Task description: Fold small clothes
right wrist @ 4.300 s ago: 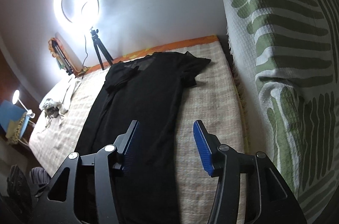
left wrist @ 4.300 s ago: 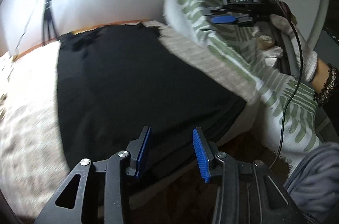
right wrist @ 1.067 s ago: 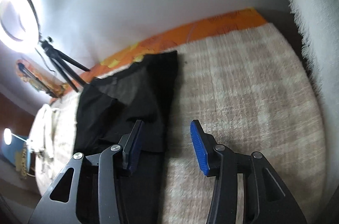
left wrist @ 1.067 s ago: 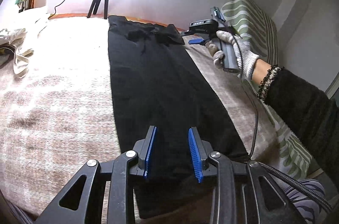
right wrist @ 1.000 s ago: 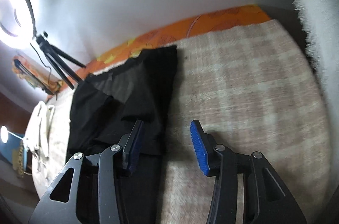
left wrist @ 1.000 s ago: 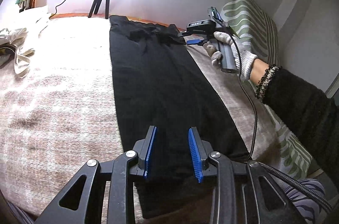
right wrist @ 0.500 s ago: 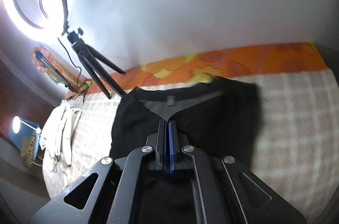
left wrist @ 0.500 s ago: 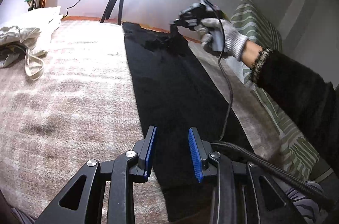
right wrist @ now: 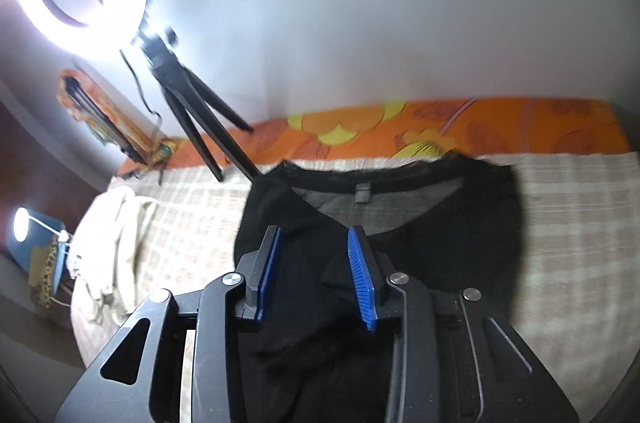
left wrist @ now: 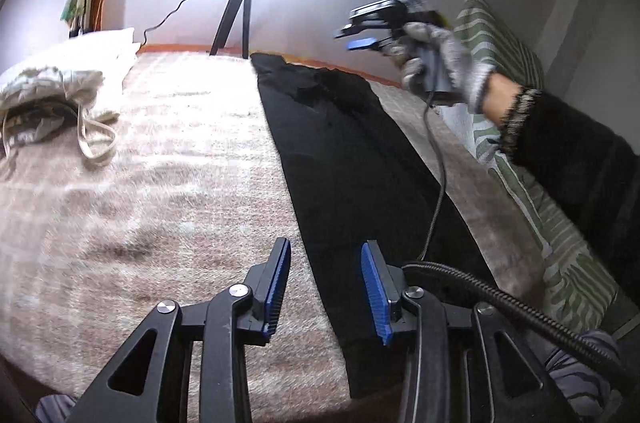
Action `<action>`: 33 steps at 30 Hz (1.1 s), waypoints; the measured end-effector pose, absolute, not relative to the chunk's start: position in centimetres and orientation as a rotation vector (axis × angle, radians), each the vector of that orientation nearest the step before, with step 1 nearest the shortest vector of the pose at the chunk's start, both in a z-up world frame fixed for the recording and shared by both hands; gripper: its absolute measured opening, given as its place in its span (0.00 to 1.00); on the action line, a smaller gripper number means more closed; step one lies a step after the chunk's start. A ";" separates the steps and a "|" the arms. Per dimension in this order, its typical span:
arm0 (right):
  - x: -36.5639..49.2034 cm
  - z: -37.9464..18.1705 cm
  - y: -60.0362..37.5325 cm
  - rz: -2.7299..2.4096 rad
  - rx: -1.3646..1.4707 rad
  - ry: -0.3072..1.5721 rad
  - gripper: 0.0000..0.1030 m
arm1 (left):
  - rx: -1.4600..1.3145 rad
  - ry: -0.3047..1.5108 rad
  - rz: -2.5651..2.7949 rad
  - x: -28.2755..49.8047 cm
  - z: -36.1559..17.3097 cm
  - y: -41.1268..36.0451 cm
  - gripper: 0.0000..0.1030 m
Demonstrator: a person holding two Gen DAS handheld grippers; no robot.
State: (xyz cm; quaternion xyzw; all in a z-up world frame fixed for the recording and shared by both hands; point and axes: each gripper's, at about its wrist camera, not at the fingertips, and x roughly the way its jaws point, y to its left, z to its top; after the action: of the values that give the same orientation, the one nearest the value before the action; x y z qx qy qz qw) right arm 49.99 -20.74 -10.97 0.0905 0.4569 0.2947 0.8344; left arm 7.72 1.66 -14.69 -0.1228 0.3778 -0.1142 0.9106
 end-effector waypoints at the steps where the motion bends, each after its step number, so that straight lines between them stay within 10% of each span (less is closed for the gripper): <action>1: 49.4 -10.1 -21.5 0.627 0.197 0.954 0.32 | -0.233 0.772 -0.236 7.4 -14.3 1.6 0.39; 13: 32.5 -3.7 -35.5 0.605 0.218 0.876 0.32 | -0.117 0.793 -0.271 4.4 -12.5 1.4 0.45; 33: 15.7 -18.7 -36.4 0.590 0.198 1.242 0.32 | -0.447 1.067 -0.331 4.6 -19.3 0.4 0.48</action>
State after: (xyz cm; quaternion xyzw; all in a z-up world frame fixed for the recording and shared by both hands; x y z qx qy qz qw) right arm 15.68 -36.39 -18.70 0.0911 0.5722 0.2720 0.7683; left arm 4.62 0.35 -19.34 -0.2102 0.5019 -0.1557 0.8244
